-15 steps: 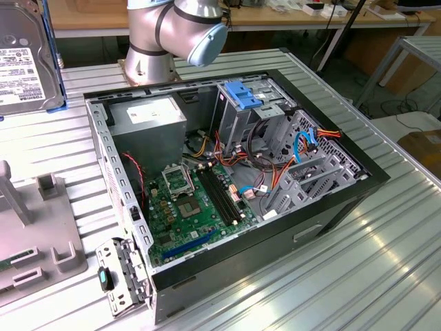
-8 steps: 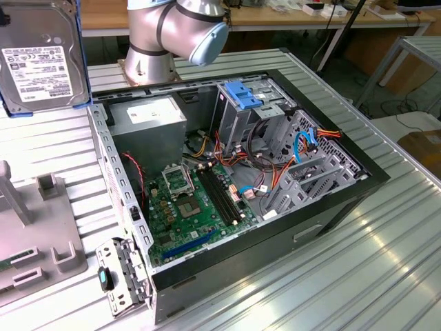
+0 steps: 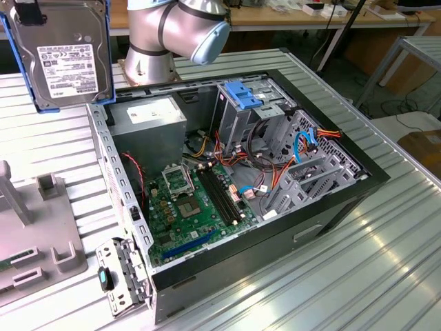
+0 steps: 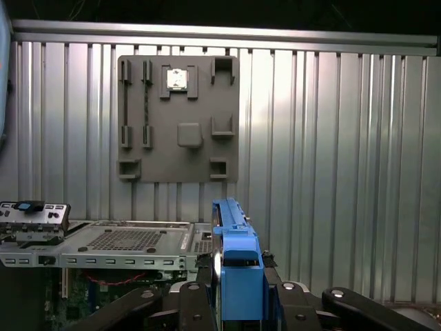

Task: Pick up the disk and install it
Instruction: 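Pick up the disk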

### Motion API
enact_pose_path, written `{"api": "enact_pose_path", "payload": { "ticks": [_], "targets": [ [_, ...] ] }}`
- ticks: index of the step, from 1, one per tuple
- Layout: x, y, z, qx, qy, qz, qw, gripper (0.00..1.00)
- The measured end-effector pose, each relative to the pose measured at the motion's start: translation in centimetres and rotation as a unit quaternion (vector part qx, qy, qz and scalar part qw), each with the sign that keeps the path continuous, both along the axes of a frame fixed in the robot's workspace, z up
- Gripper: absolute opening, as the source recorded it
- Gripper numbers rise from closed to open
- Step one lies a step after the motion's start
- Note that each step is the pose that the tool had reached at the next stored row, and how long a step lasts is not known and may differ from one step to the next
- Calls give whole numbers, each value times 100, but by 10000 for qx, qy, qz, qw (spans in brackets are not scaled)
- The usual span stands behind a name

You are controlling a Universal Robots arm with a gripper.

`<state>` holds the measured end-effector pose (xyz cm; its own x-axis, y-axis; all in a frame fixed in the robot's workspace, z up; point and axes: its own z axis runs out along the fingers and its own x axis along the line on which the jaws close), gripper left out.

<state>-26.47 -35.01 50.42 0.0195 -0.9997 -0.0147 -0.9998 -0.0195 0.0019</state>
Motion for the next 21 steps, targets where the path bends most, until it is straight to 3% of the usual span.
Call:
{"api": "enact_pose_path", "payload": {
  "ticks": [7,21],
  "targets": [
    [184,0,1,0,1,1,10000,37],
    [468,0,0,0,1,0,10000,37]
  ]
}}
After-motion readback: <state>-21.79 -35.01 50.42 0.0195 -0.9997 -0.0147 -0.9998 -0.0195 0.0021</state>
